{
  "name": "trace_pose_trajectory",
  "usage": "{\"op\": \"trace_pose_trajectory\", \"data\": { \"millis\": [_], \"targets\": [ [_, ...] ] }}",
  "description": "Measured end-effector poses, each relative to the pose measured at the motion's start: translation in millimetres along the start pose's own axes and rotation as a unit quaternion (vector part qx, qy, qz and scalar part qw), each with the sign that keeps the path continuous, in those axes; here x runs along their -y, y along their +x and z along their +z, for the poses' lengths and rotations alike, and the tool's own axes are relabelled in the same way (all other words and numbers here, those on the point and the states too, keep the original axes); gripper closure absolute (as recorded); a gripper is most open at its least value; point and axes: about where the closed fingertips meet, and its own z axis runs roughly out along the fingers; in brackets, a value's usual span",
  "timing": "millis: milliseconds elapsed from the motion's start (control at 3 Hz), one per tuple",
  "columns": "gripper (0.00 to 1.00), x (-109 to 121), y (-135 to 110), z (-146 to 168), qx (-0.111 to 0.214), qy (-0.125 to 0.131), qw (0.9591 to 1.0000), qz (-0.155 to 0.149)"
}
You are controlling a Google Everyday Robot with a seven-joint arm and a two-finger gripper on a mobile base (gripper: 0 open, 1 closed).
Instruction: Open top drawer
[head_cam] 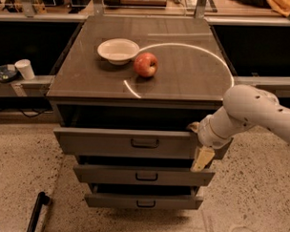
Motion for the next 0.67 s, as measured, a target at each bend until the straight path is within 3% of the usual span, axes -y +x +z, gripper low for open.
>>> {"op": "trace_pose_trajectory", "data": {
  "millis": [667],
  "targets": [
    [0.64, -19, -2, -13, -0.026, -0.033, 0.999, 0.015]
  ]
}}
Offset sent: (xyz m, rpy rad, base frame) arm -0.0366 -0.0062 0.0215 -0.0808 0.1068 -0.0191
